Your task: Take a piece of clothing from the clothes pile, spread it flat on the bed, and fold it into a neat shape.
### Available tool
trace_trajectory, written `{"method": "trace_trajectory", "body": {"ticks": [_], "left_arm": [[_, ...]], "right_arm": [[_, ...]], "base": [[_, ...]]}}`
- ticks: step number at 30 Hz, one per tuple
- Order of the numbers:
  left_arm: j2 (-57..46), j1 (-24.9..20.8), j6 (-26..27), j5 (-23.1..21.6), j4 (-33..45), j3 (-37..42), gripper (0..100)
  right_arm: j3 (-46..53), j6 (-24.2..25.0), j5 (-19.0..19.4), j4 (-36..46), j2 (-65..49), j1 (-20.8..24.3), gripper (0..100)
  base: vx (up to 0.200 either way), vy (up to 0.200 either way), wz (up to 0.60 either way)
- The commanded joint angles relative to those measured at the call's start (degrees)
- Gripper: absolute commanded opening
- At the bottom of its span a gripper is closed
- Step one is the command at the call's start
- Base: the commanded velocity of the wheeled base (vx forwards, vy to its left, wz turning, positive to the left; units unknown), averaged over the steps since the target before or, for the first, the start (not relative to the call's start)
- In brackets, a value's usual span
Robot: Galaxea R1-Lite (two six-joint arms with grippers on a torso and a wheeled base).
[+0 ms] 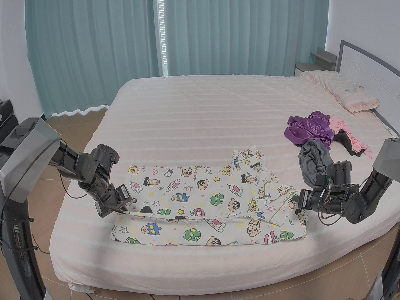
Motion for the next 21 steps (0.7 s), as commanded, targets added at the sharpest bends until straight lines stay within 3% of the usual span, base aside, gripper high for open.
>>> {"method": "trace_trajectory", "body": {"ticks": [1,8,19,20,21], "left_arm": [[3.19,0.10,-0.82,0.62,0.17,-2.39,0],[5.65,-0.08,-0.65,4.31,0.08,-4.23,0],[7.23,-0.08,-0.47,4.84,0.17,-6.96,0],[7.32,-0.08,-0.56,4.84,0.08,-7.13,0],[7.41,-0.08,-0.56,4.84,0.08,-7.22,0]], "right_arm": [[-1.18,1.20,-0.90,-0.55,2.11,0.27,0],[-3.02,1.64,-1.52,-0.64,5.01,0.36,0],[-5.48,6.21,-2.84,-0.64,7.47,0.98,0],[-5.75,6.21,-2.93,-0.64,7.91,0.98,100],[-6.01,6.21,-2.93,-0.64,8.26,0.98,100]], "base": [[0.000,0.000,0.00],[0.000,0.000,0.00],[0.000,0.000,0.00],[0.000,0.000,0.00],[0.000,0.000,0.00]]}}
